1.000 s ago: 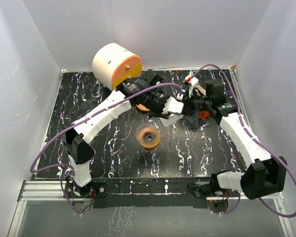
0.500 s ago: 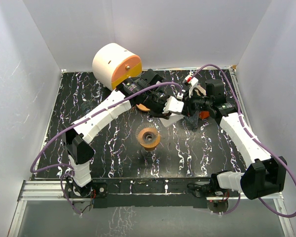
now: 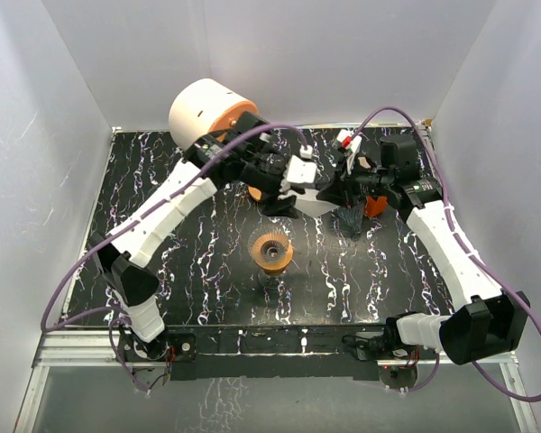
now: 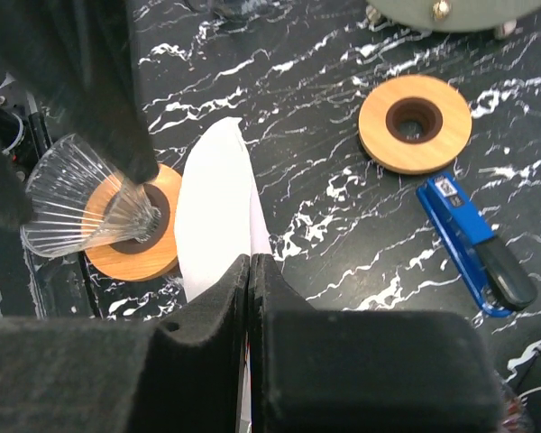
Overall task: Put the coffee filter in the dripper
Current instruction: Place the coffee filter in the coffee dripper.
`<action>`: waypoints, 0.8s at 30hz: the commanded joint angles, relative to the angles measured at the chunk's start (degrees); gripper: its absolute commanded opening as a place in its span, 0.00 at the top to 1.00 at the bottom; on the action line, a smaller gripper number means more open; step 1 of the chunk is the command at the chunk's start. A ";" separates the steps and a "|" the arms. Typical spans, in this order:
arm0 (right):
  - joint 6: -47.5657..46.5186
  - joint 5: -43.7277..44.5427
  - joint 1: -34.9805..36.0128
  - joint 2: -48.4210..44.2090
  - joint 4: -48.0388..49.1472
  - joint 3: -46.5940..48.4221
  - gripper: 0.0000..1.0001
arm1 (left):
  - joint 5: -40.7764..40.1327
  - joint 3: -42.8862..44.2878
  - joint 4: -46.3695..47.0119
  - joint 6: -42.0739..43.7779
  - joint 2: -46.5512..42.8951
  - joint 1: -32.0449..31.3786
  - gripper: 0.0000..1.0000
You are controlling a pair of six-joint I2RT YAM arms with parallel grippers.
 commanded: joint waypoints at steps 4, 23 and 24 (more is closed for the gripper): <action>-5.25 -6.43 0.41 -2.63 -1.61 7.21 1.00 | 14.25 0.14 2.80 -10.41 -9.41 12.80 0.33; -1.55 -5.89 17.03 0.90 -4.83 17.41 1.00 | 13.53 -24.01 18.99 -34.11 -24.79 43.02 0.14; -0.79 -5.37 17.52 1.01 -3.83 16.25 1.00 | 12.50 -24.40 18.44 -33.66 -25.08 43.10 0.15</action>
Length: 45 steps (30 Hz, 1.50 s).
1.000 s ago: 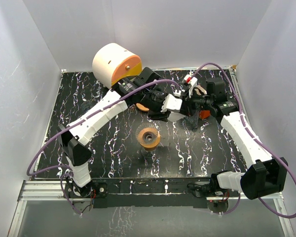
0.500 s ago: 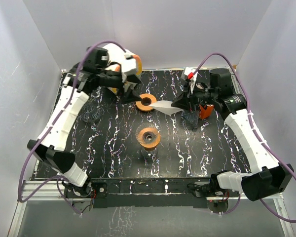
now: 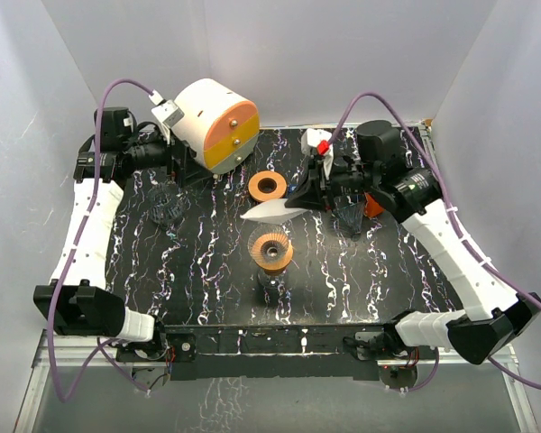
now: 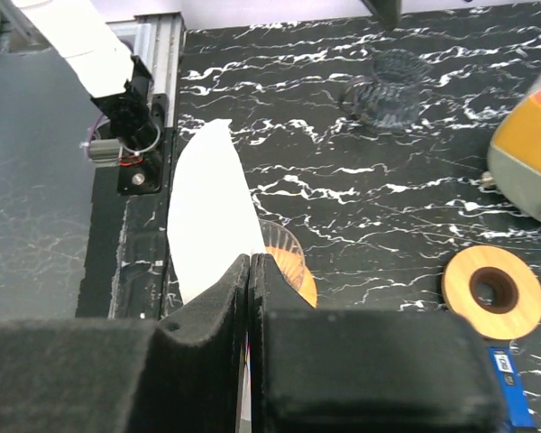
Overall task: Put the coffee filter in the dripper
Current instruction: Place the coffee filter in the coffee dripper.
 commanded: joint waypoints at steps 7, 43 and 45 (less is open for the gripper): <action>6.68 3.78 4.81 0.97 8.50 -5.24 1.00 | -5.32 -3.11 0.49 -2.48 -5.83 0.60 0.19; 1.93 4.59 2.93 -0.04 7.71 -16.47 0.59 | 6.82 -0.54 -11.37 4.46 -5.48 -13.16 0.30; 2.33 3.85 2.36 0.10 8.10 -16.64 0.58 | 5.11 1.09 -13.19 6.13 -5.29 -14.60 0.31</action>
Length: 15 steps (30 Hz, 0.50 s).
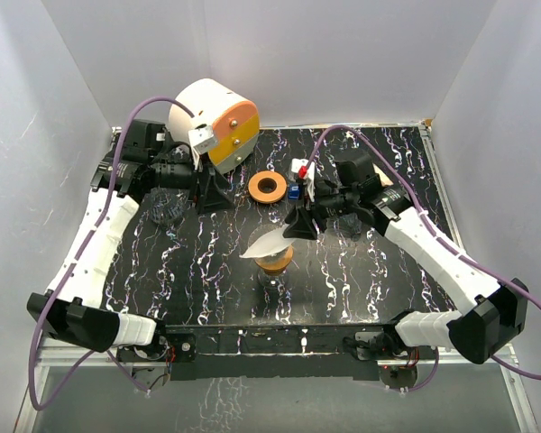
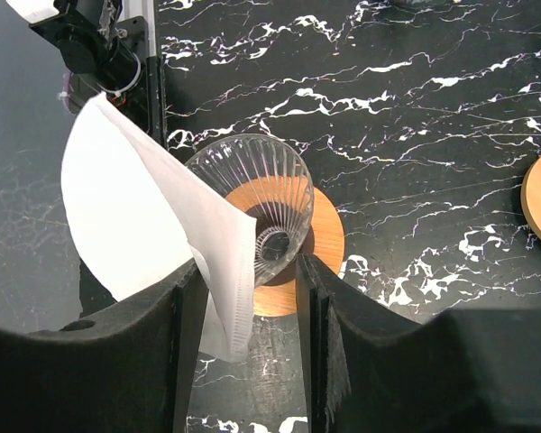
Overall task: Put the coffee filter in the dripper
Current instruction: Place the coffee filter in the coffee dripper.
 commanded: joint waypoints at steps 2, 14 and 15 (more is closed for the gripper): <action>-0.22 -3.29 -1.46 0.03 2.23 0.12 0.58 | -0.21 4.38 -2.95 2.12 -1.05 -3.60 0.33; -1.58 -6.33 -1.78 2.75 2.26 1.14 0.51 | -12.51 10.73 -10.90 10.18 5.02 -16.33 0.34; -1.58 -6.68 -1.78 3.15 2.22 1.53 0.51 | -12.18 11.80 -11.73 10.82 5.54 -16.64 0.34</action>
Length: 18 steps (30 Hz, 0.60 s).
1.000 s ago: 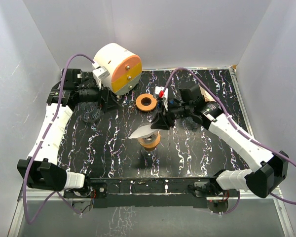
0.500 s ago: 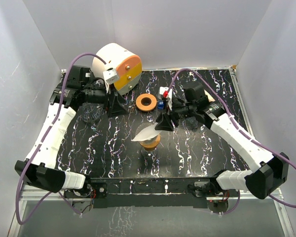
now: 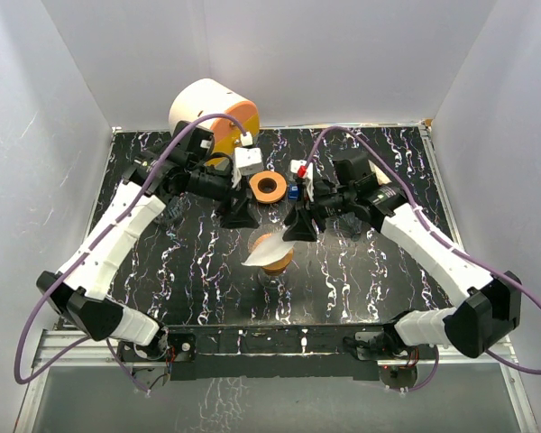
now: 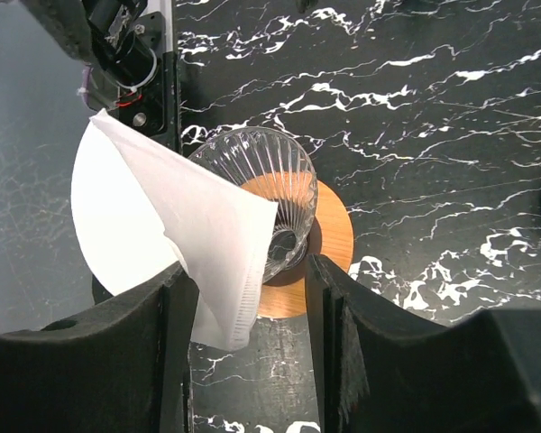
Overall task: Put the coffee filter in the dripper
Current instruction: Place the coffee filter in the coffee dripper.
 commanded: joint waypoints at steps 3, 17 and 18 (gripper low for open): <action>-1.01 -3.98 -0.13 2.96 1.82 2.90 0.51 | -0.20 7.12 -7.51 5.17 2.49 -2.08 0.34; 4.83 0.22 -0.12 -0.19 7.07 0.48 0.48 | 3.95 -3.12 -3.10 -2.18 -2.74 -3.19 0.34; 4.94 0.63 -0.12 -0.50 7.06 0.45 0.48 | 3.37 -3.50 -2.54 -2.75 -2.72 -3.17 0.34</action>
